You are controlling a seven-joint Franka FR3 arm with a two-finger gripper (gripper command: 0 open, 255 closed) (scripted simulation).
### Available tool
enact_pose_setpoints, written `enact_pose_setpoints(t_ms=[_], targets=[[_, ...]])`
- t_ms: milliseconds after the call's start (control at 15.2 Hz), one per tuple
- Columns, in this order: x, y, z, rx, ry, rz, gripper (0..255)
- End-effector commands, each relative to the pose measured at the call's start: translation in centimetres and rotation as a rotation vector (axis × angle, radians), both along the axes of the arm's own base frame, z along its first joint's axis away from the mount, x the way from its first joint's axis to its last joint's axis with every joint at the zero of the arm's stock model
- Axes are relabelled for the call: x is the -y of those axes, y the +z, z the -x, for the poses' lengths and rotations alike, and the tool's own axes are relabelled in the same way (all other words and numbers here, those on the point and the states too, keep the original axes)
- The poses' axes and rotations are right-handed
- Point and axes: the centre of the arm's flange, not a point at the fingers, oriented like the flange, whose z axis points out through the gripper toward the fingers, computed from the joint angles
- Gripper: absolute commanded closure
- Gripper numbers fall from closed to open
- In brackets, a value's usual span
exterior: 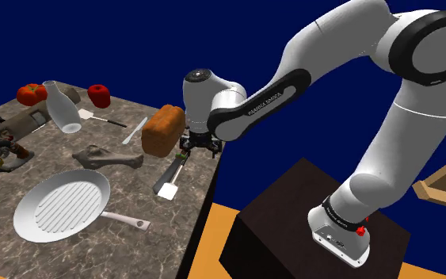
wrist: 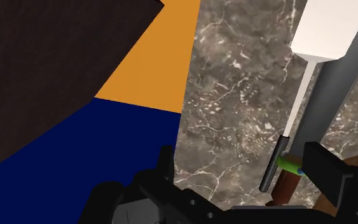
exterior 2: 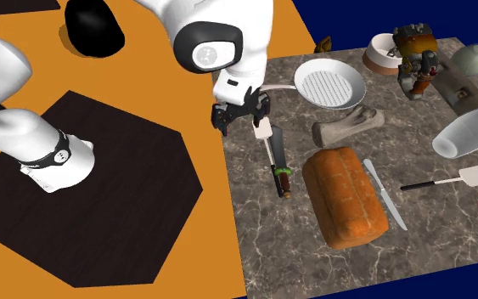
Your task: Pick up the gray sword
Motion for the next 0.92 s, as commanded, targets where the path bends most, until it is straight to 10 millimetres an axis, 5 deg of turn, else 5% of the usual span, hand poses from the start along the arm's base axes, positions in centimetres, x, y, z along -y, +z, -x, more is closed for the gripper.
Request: enact_pose_setpoints(t_ms=[0, 726, 858], targets=[[-1.1, -2.0, -1.9, 0.008, -0.052, 0.005, 0], [-5.0, -11.7, -12.2, 0.039, -0.313, 0.022, 0], [-5.0, -12.4, -12.4, 0.039, -0.318, 0.022, 0]])
